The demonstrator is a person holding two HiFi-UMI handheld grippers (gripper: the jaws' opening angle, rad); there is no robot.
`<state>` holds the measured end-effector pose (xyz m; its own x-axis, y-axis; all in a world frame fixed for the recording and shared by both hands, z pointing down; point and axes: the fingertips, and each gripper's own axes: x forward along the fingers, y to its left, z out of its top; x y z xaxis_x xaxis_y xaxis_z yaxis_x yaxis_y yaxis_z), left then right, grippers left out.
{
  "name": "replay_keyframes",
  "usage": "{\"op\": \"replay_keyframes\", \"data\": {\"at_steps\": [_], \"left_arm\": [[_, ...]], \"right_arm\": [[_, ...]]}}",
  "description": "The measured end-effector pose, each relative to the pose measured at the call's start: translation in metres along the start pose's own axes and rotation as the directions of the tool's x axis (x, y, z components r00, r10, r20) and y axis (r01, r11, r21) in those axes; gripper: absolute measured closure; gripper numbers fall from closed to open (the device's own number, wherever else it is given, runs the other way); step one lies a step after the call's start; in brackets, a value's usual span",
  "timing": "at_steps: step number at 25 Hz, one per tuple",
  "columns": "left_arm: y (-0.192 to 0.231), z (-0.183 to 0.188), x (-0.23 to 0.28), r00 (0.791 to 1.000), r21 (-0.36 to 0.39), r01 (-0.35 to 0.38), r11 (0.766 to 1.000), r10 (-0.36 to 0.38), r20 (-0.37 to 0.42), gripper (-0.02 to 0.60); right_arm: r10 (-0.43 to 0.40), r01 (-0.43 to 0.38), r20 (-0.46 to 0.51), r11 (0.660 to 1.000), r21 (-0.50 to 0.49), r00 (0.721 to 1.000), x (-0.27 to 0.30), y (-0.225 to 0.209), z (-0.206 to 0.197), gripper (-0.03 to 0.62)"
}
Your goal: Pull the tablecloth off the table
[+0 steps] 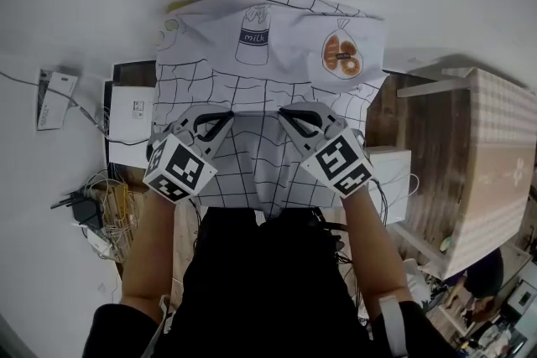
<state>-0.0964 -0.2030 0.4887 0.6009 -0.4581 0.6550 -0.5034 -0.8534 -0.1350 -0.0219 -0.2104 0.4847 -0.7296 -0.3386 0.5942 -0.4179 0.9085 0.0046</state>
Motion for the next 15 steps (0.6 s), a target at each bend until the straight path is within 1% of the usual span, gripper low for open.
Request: {"op": "replay_keyframes", "data": {"at_steps": [4,8,15], "left_arm": [[0.005,0.02,-0.017,0.999,0.017,-0.029,0.999,0.029,0.016,0.569],[0.019,0.036,-0.031,0.998,0.013,-0.057,0.998,0.056,0.039,0.569],[0.044,0.065,-0.056,0.99,0.047,-0.122,0.991,0.118,0.08,0.568]], "right_arm": [[-0.009,0.009,0.024,1.0,-0.021,1.0,-0.016,-0.001,0.022,0.574],[-0.002,0.003,0.06,1.0,-0.03,0.998,-0.024,-0.005,0.048,0.574],[-0.025,0.037,0.11,0.993,-0.113,0.994,-0.04,-0.013,0.093,0.574]]}}
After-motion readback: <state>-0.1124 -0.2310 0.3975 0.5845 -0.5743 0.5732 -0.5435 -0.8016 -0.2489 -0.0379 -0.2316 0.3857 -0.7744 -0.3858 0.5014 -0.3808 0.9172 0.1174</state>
